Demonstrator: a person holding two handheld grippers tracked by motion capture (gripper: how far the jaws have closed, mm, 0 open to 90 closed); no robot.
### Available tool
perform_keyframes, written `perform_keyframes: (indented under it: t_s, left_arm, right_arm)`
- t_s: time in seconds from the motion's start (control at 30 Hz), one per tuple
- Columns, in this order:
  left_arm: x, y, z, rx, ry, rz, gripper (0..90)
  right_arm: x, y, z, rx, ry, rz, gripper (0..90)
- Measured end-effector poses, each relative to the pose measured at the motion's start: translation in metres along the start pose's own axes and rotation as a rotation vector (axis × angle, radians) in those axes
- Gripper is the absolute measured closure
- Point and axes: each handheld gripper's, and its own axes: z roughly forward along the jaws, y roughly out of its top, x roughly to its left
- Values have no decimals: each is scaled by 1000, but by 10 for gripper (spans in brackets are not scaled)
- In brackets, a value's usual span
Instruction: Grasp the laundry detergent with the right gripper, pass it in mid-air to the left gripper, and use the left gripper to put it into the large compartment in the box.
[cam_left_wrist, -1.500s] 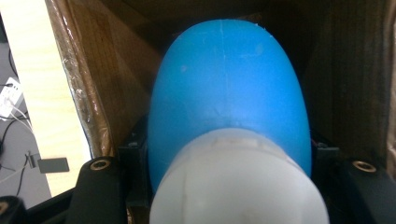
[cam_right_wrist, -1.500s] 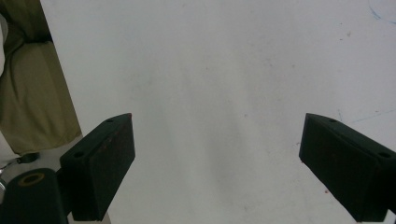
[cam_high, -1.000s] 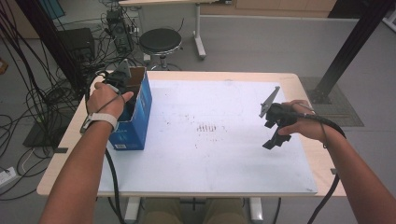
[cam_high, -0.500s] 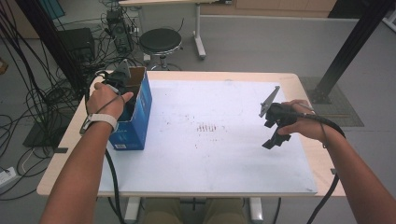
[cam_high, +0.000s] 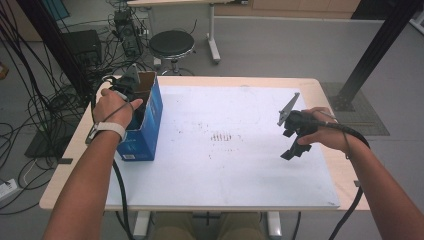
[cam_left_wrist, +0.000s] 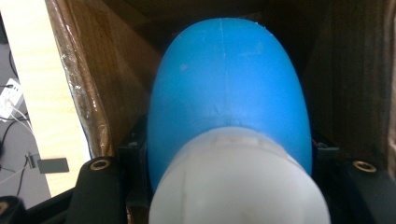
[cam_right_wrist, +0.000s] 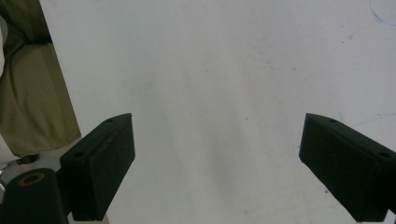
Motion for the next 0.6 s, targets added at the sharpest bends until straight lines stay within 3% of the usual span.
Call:
perform_keyframes:
  t_s: [0.6]
  left_arm:
    - [0, 0, 0, 1, -3, -1, 372]
  right_arm:
    - [0, 0, 0, -2, 1, -1, 106]
